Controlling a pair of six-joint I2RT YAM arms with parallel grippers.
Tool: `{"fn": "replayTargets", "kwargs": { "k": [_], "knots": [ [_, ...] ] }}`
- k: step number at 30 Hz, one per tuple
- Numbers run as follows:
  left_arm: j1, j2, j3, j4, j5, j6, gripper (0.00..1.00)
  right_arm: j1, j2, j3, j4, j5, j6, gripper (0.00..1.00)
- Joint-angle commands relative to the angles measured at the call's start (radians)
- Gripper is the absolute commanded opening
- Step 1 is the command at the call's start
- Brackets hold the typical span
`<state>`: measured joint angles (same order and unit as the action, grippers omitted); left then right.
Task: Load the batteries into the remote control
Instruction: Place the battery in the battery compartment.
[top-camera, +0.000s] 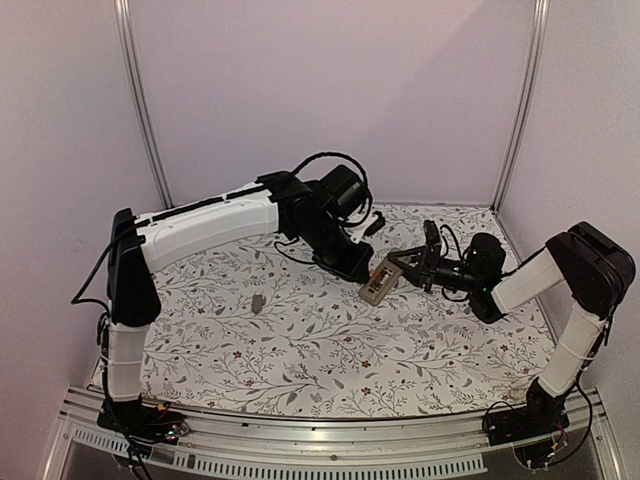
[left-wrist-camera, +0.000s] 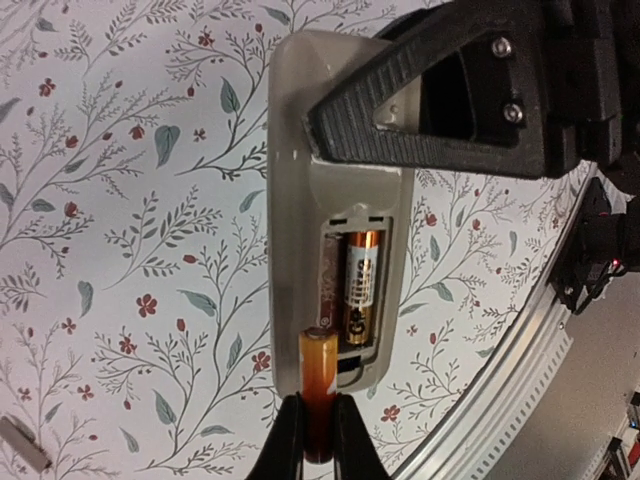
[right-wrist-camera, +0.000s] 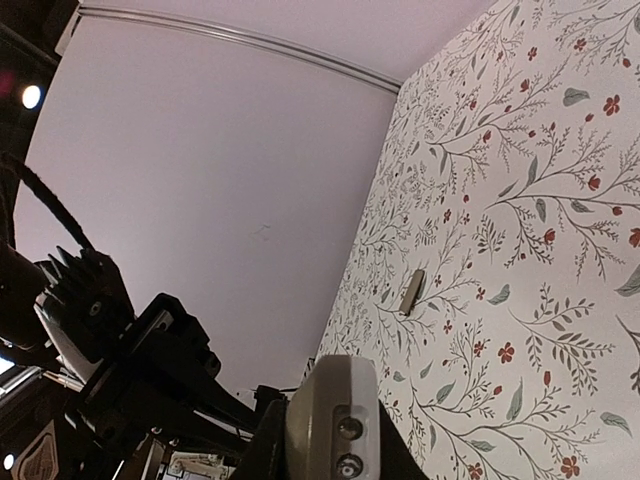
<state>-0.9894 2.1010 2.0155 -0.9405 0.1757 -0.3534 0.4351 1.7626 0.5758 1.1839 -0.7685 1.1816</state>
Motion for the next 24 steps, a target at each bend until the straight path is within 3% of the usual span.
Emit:
{"fn": "replayTargets", "kwargs": {
  "k": [1, 24],
  "knots": [
    [-0.012, 0.045, 0.068, -0.062, -0.042, -0.011, 0.05, 0.013, -0.012, 0.003, 0.021, 0.026, 0.0, 0.0],
    [-0.026, 0.134, 0.145, -0.112, -0.081, -0.005, 0.11, 0.07, 0.048, 0.031, 0.011, 0.099, 0.019, 0.0]
  ]
}}
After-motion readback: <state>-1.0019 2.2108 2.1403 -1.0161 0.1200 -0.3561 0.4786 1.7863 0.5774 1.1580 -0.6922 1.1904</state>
